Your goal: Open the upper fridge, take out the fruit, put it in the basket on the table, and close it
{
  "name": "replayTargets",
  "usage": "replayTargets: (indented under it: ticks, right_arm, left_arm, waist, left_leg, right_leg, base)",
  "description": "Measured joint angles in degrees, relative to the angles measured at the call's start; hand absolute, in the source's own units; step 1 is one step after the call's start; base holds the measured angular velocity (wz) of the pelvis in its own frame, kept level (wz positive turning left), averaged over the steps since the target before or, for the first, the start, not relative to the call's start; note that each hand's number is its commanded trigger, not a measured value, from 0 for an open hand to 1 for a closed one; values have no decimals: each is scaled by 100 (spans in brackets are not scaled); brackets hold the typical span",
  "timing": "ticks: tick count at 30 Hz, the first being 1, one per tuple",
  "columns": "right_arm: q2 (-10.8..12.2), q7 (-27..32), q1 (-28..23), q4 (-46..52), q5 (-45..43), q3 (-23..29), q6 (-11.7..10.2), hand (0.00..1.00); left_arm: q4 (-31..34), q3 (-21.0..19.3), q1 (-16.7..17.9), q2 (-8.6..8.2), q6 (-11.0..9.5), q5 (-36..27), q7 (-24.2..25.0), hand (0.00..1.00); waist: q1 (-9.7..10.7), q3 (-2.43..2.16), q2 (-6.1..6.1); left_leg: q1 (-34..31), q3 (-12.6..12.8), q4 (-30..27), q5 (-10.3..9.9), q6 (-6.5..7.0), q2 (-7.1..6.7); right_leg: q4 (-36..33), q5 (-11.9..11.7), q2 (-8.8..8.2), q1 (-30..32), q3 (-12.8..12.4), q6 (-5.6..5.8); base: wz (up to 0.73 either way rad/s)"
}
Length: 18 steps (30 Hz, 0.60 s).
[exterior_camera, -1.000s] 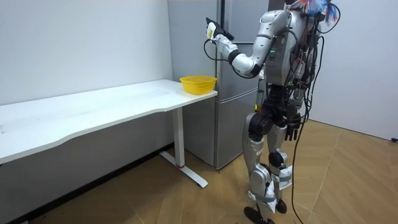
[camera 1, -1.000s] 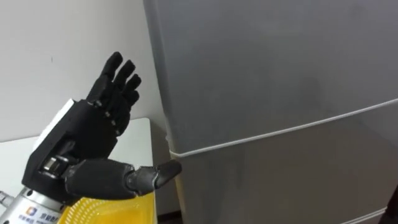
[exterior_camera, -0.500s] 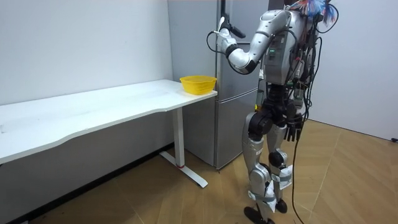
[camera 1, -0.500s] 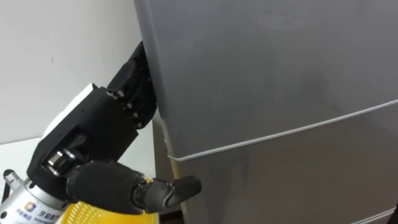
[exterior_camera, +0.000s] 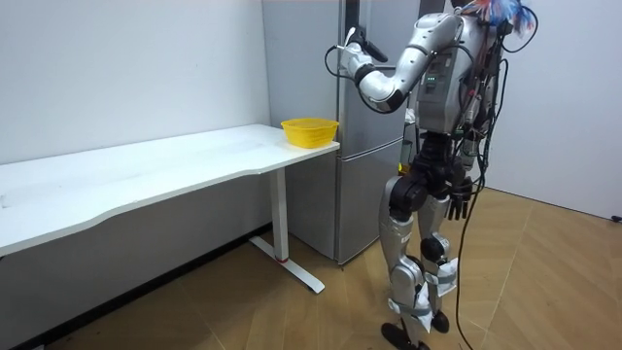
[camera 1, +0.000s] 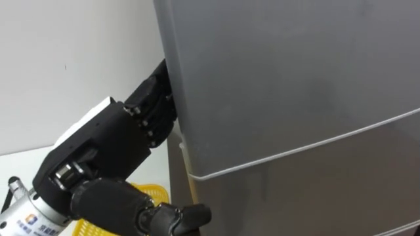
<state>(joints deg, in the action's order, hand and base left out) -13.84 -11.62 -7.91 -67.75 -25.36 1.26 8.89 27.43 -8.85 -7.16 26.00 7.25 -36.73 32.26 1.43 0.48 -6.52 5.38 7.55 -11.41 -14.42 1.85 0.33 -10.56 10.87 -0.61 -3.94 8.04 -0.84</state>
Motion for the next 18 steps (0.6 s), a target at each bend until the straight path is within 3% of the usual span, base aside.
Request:
replayTargets:
  ticks: [9, 18]
  right_arm:
    - [8, -112, -4, 50, 0, -5, -2, 0]
    - [6, -224, 78, 61, -205, -2, -4, 0]
  left_arm:
    - [17, 10, -4, -5, -3, -46, 112, 0]
    - [17, 36, -32, -3, -3, -82, 230, 0]
  waist:
    - [8, -10, 15]
    - [137, -34, 135]
  left_leg:
    - [-2, 4, -1, 9, 13, -14]
    - [-18, 2, 0, 9, 14, -14]
  right_leg:
    - [-4, 8, -15, 4, 9, 12]
    - [7, 7, -16, -32, -1, 13]
  base:
    - [0]
    - [3]
